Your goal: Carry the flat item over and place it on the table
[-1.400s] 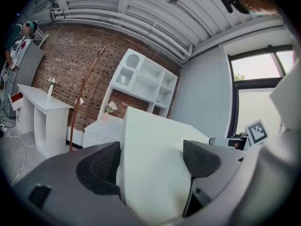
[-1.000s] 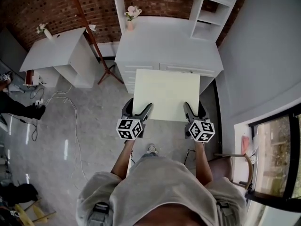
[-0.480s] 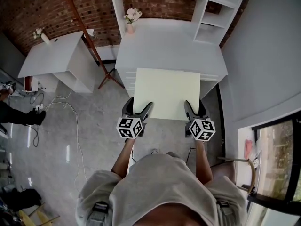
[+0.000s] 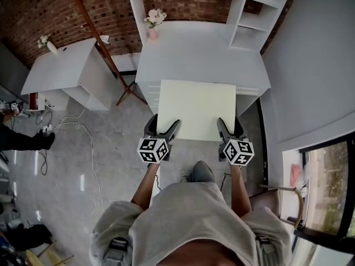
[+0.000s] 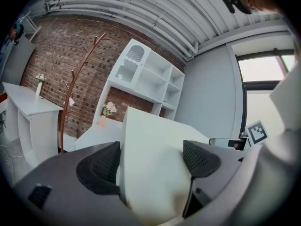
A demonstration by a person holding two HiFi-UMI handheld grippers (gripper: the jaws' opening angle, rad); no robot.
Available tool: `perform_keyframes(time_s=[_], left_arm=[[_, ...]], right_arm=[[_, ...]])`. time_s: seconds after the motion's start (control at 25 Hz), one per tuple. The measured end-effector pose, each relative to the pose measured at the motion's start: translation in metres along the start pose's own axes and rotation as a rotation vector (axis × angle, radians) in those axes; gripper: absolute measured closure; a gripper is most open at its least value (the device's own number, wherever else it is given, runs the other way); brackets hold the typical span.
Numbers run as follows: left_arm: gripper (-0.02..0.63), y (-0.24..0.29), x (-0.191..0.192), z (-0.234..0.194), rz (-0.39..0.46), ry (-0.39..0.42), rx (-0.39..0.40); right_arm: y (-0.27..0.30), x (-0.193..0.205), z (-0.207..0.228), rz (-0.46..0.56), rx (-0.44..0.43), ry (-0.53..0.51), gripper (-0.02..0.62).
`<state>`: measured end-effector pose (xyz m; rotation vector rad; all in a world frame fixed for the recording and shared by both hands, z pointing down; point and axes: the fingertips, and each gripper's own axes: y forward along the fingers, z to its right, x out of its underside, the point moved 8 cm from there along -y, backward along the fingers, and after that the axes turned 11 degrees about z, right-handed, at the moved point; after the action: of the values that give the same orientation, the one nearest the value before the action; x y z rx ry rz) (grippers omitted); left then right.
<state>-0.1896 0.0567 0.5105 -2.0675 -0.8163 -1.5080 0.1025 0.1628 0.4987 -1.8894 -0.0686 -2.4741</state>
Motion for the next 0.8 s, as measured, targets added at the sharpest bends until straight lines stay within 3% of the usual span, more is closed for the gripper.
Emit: perform_keyframes(time_s=[0.4, 0.8], left_arm=[[0.178, 0.032, 0.016, -0.013, -0.026, -0.009, -0.002], [0.178, 0.124, 0.011, -0.031, -0.036, 0.001, -0.012]], right_arm=[[0.028, 0.014, 0.019, -0.018, 0.012, 0.01, 0.253], [0.112, 0.004, 0.064, -0.024, 0.007, 0.023, 0.255]])
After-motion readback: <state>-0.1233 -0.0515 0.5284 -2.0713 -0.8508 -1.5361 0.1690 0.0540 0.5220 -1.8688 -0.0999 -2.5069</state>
